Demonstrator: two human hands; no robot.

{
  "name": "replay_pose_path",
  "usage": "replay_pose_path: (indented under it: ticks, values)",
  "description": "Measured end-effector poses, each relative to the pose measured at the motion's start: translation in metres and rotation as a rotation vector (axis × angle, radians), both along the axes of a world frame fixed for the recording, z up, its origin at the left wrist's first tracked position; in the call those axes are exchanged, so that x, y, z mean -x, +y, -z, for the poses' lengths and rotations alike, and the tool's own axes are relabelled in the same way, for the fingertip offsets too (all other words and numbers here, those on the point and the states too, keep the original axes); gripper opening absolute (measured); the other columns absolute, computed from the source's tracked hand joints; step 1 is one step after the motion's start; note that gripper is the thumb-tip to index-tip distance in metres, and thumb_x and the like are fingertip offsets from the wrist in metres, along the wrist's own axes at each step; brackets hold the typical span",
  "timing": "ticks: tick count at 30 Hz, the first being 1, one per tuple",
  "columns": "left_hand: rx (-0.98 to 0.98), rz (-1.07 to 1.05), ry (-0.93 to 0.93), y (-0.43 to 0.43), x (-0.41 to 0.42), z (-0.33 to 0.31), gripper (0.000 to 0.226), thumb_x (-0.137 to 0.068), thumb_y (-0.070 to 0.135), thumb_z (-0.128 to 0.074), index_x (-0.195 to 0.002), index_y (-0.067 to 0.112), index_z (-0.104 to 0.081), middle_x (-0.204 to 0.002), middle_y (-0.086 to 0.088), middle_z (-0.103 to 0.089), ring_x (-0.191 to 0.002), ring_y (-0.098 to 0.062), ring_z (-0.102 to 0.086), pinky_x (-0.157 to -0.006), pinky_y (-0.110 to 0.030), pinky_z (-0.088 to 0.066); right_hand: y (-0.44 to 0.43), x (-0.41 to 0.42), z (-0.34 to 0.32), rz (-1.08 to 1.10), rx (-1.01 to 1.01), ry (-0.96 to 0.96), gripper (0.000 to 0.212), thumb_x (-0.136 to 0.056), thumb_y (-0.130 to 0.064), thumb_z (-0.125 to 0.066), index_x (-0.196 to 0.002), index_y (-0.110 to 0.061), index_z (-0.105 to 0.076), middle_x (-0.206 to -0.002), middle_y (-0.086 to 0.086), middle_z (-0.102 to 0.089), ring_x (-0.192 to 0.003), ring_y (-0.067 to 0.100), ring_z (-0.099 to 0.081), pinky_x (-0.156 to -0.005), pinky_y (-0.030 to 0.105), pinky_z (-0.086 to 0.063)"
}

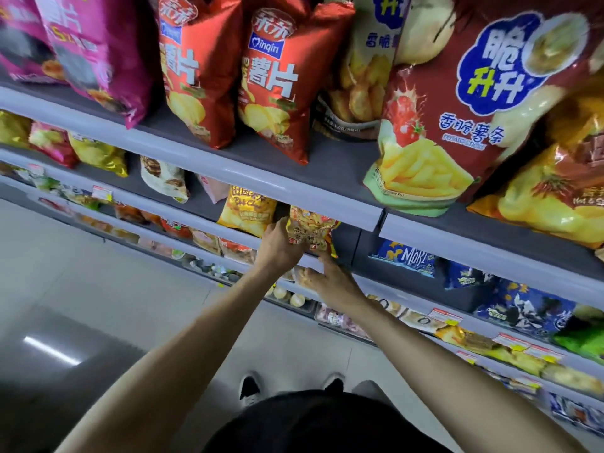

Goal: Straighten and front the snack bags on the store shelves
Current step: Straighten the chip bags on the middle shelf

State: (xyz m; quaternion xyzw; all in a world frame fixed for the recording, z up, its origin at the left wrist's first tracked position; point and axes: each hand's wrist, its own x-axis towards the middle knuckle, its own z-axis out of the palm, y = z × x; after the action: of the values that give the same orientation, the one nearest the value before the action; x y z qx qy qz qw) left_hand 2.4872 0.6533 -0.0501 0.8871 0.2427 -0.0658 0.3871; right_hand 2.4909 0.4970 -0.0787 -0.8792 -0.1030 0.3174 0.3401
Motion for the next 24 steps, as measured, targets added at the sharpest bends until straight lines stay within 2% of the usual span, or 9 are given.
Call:
replay_pose_path:
  ticks: [3,7,11,17,22,24]
  values:
    - [-0.107,0.066,0.038,0.023,0.029,-0.003,0.069,-0.094,0.036,-0.073,-0.154,0.014,-0.048,-0.147,-0.016,-0.058,-0.132,-0.039,-0.054,-0.100,-0.043,-0.049,0.019,0.002,-0.012,-0.068,0.063,-0.076,0.059,-0.098,-0.053,-0.049,-0.154,-0.037,-0.037,-0.158,0.002,-0.048,-0.144,0.033,-0.044,-0.112,0.055,-0.041]
    - [-0.175,0.067,0.074,0.072,0.074,-0.011,0.061,-0.094,0.038,-0.069,-0.150,0.017,-0.055,-0.147,-0.013,-0.060,-0.133,-0.037,-0.056,-0.107,-0.048,-0.050,0.067,0.012,-0.027,-0.207,0.133,-0.261,0.056,-0.105,-0.044,-0.051,-0.154,-0.018,-0.043,-0.156,0.008,-0.050,-0.142,0.031,-0.045,-0.112,0.044,-0.041]
    - [-0.196,0.033,0.092,0.136,0.118,-0.020,0.053,-0.093,0.038,-0.068,-0.142,0.019,-0.061,-0.141,-0.012,-0.065,-0.128,-0.037,-0.060,-0.101,-0.047,-0.054,0.135,0.036,-0.035,-0.307,0.169,-0.356,0.045,-0.106,-0.043,-0.048,-0.142,-0.017,-0.053,-0.146,0.010,-0.058,-0.134,0.034,-0.051,-0.106,0.046,-0.044]
    - [-0.235,-0.083,0.148,0.244,0.172,-0.033,0.042,-0.094,0.039,-0.066,-0.133,0.024,-0.065,-0.132,-0.009,-0.070,-0.118,-0.035,-0.066,-0.094,-0.045,-0.058,0.247,0.062,-0.046,-0.452,0.194,-0.434,0.050,-0.107,-0.048,-0.042,-0.146,-0.018,-0.050,-0.140,0.011,-0.060,-0.127,0.034,-0.056,-0.099,0.045,-0.048]
    - [-0.231,-0.202,0.179,0.314,0.200,-0.042,0.044,-0.100,0.044,-0.060,-0.139,0.025,-0.061,-0.133,-0.005,-0.070,-0.118,-0.032,-0.067,-0.097,-0.044,-0.058,0.320,0.074,-0.049,-0.519,0.189,-0.443,0.054,-0.104,-0.050,-0.046,-0.149,-0.021,-0.047,-0.145,0.006,-0.059,-0.130,0.032,-0.055,-0.100,0.044,-0.047]
    - [-0.223,-0.226,0.184,0.336,0.202,-0.043,0.045,-0.100,0.045,-0.062,-0.141,0.025,-0.061,-0.135,-0.003,-0.070,-0.119,-0.029,-0.067,-0.098,-0.044,-0.058,0.346,0.074,-0.046,-0.538,0.197,-0.447,0.052,-0.103,-0.051,-0.046,-0.145,-0.020,-0.049,-0.142,0.006,-0.061,-0.128,0.032,-0.056,-0.097,0.043,-0.047]
